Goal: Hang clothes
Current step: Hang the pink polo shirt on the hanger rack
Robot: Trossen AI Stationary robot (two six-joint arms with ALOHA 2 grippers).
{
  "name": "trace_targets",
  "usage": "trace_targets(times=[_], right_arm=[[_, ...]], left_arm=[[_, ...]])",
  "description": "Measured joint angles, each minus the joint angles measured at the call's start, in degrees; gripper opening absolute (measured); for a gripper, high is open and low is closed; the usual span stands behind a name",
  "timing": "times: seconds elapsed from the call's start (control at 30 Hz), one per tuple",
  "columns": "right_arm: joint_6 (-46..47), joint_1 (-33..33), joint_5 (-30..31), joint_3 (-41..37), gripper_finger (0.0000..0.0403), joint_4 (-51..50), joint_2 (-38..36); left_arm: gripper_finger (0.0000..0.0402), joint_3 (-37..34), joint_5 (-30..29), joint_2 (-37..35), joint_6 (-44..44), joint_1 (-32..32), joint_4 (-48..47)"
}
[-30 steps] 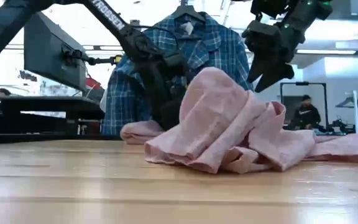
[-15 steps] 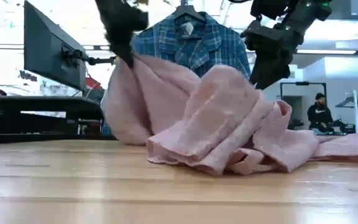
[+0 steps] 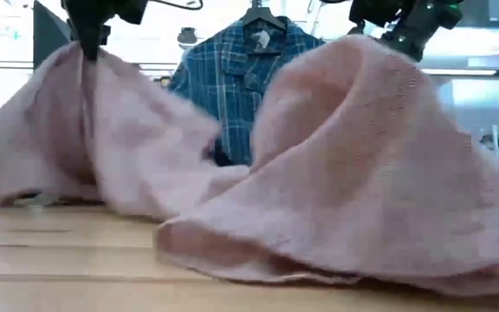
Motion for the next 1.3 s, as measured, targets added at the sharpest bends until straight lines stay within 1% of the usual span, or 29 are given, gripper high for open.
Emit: trace_targets(times=[0.1,0.17,0.23,0.33,0.43,0.53,0.63,0.7,0.77,0.83,0.87,0.9,1.0,1.07,1.1,1.2,1.3], right_arm=[[2.81,1.26,-0.24,0.0,0.0234,0.76,0.0],[5.06,2.38,-0.88,0.0,0.0234,2.06,0.02],[8.3,4.13,-1.0,0.0,0.0234,4.17,0.27],[13.19,7.9,-1.02,0.02,0.0234,8.84,2.28],[15.2,12.16,-1.16,0.05,0.0234,16.93,6.35],[18.41,15.24,-1.3,0.07,0.0234,22.79,12.29],[24.66,17.05,-1.28,0.04,0.0234,24.74,18.26],[27.85,18.02,-1.28,0.04,0.0234,25.28,21.88],[31.15,18.72,-1.27,0.04,0.0234,26.01,24.79],[34.16,19.21,-1.28,0.02,0.0234,26.38,27.0],[35.26,19.4,-1.28,0.02,0.0234,26.58,27.96],[35.86,19.6,-1.27,0.04,0.0234,26.69,28.71],[36.3,19.48,-1.25,0.06,0.0234,26.33,30.13],[36.33,18.76,-1.26,0.11,0.0234,24.82,30.09],[36.29,18.27,-1.26,0.15,0.0234,24.16,30.07],[34.99,16.51,-1.22,0.22,0.0234,21.41,29.55],[30.45,14.86,-1.2,0.15,0.0234,20.98,29.24]], left_arm=[[0.0105,0.22,1.28,-0.12,1.67,0.0,1.48],[0.0113,1.12,-0.06,-0.05,2.49,-0.11,3.94],[0.0114,1.6,-2.35,-0.12,2.54,-0.88,9.73],[0.0113,0.72,-2.69,-0.1,3.79,-1.96,19.24],[0.0112,-3.41,-2.44,0.82,6.17,-2.47,28.35],[0.0112,-8.91,-0.04,2.99,8.71,-1.49,36.57],[0.0112,-13.36,0.56,6.27,8.98,0.59,46.53],[0.0112,-15.38,-0.48,8.72,8.77,1.47,51.28],[0.0111,-16.54,-2.12,11.86,6.8,2.23,52.94],[0.0111,-17.35,-2.78,15.44,0.59,2.88,52.63],[0.0111,-17.58,-2.02,17.48,-2.11,2.97,51.84],[0.0111,-17.71,-0.64,19.26,-2.83,2.9,51.37],[0.0111,-17.51,4.42,22.29,-2.03,-0.13,51.75],[0.0111,-17.03,7.03,22.28,-2.23,-2.51,50.14],[0.0111,-16.99,7.41,21.75,-2.87,-3.85,48.94],[0.0111,-16.97,7.06,18.39,-5.52,-8.7,45.36],[0.0111,-17.58,7.24,14.44,-10.49,-14.87,43.07]])
